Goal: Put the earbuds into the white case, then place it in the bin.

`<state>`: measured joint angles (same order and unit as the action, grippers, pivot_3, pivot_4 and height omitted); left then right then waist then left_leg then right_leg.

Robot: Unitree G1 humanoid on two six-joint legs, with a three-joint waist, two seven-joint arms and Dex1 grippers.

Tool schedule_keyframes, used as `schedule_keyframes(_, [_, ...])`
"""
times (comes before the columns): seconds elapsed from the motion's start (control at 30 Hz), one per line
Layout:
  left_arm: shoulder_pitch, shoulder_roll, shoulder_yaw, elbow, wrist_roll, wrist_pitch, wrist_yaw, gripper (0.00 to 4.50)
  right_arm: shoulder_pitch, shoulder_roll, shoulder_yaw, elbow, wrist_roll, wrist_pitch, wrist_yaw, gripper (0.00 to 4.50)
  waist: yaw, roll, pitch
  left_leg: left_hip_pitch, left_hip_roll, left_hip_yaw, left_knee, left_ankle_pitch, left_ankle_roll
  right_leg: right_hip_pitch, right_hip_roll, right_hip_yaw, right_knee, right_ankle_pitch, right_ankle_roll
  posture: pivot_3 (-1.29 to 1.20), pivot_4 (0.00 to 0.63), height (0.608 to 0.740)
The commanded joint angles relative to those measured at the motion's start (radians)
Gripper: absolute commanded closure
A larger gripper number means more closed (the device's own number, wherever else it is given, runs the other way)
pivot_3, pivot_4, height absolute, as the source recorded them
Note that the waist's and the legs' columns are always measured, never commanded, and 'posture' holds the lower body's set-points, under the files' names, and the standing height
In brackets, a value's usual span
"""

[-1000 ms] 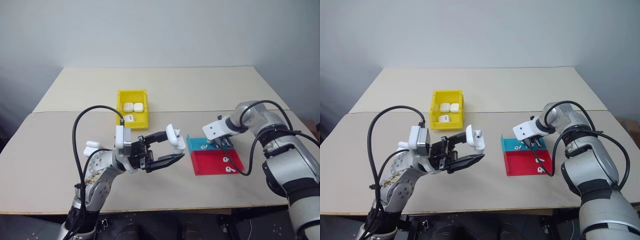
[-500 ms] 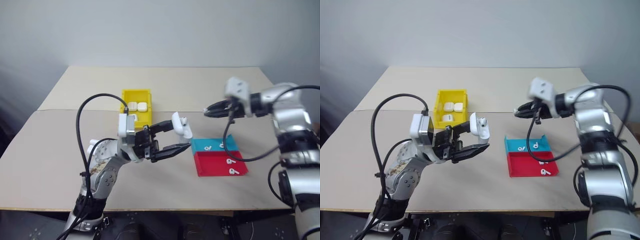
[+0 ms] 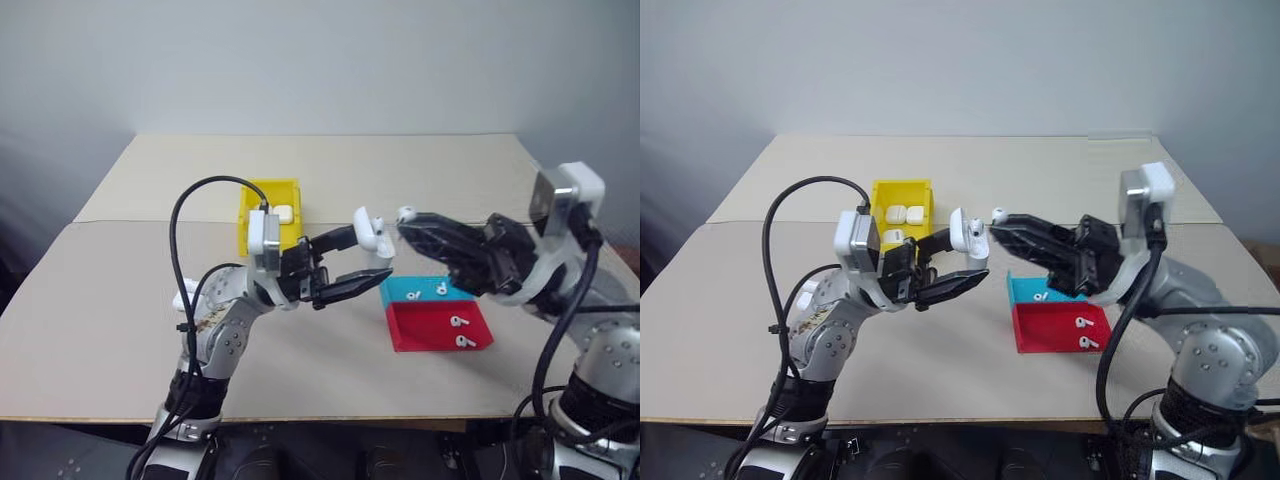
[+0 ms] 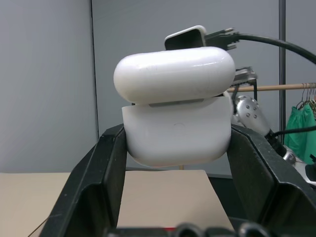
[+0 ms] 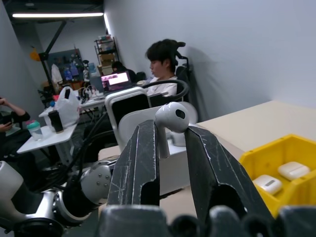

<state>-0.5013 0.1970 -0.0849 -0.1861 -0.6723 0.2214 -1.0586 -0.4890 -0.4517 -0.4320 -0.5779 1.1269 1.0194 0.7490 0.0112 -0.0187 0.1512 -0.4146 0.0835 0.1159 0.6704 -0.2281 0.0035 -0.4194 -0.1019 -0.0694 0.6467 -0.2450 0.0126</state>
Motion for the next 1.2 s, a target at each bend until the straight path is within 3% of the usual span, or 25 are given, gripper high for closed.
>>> schedule_keyframes(0.03, [-0.012, 0.0, 0.008, -0.039, -0.019, -0.002, 0.005, 1.74, 0.009, -0.007, 0.023, -0.033, 0.068, -0.054, -0.052, 3.9, 0.001, 0.0, 0.0, 0.0, 0.0, 0.0, 0.0, 0.0, 0.0, 0.0, 0.0, 0.0, 0.0, 0.0, 0.0, 0.0, 0.15, 0.74])
schedule_keyframes(0.43, [-0.009, 0.011, 0.015, -0.042, -0.017, -0.008, 0.011, 1.74, 0.064, -0.123, 0.169, -0.046, 0.004, -0.15, -0.04, 3.9, 0.0, 0.0, 0.0, 0.0, 0.0, 0.0, 0.0, 0.0, 0.0, 0.0, 0.0, 0.0, 0.0, 0.0, 0.0, 0.0, 0.15, 0.74])
schedule_keyframes(0.7, [-0.012, 0.008, 0.013, -0.039, -0.011, -0.019, 0.02, 1.74, 0.07, -0.212, 0.201, -0.026, -0.045, -0.222, 0.01, 1.42, 0.0, 0.0, 0.0, 0.0, 0.0, -0.001, 0.0, 0.0, 0.0, 0.0, 0.0, 0.0, -0.001, 0.0, 0.0, 0.0, 0.15, 0.74])
schedule_keyframes(0.93, [-0.002, 0.015, 0.018, -0.041, -0.002, -0.019, 0.035, 1.74, 0.089, -0.295, 0.113, -0.01, -0.007, -0.243, 0.037, 1.42, 0.004, -0.001, 0.0, 0.0, 0.0, -0.001, 0.0, 0.0, 0.0, 0.0, 0.0, 0.0, -0.001, 0.0, 0.0, 0.0, 0.15, 0.74])
schedule_keyframes(1.03, [0.018, 0.049, 0.022, -0.022, 0.025, -0.028, 0.02, 1.74, 0.075, -0.359, 0.069, 0.004, 0.021, -0.246, 0.066, 2.09, 0.003, -0.001, 0.0, -0.001, 0.0, -0.001, 0.0, 0.0, 0.001, 0.0, 0.0, -0.001, -0.001, 0.0, 0.0, 0.0, 0.15, 0.74])
schedule_keyframes(1.2, [0.039, 0.106, 0.024, 0.011, 0.063, -0.039, -0.001, 1.74, -0.09, -0.457, 0.173, 0.036, -0.045, -0.225, 0.07, 3.77, -0.01, -0.001, 0.0, 0.001, 0.0, 0.0, -0.001, 0.0, 0.001, -0.001, 0.001, 0.001, 0.0, 0.0, 0.0, 0.0, 0.15, 0.74])
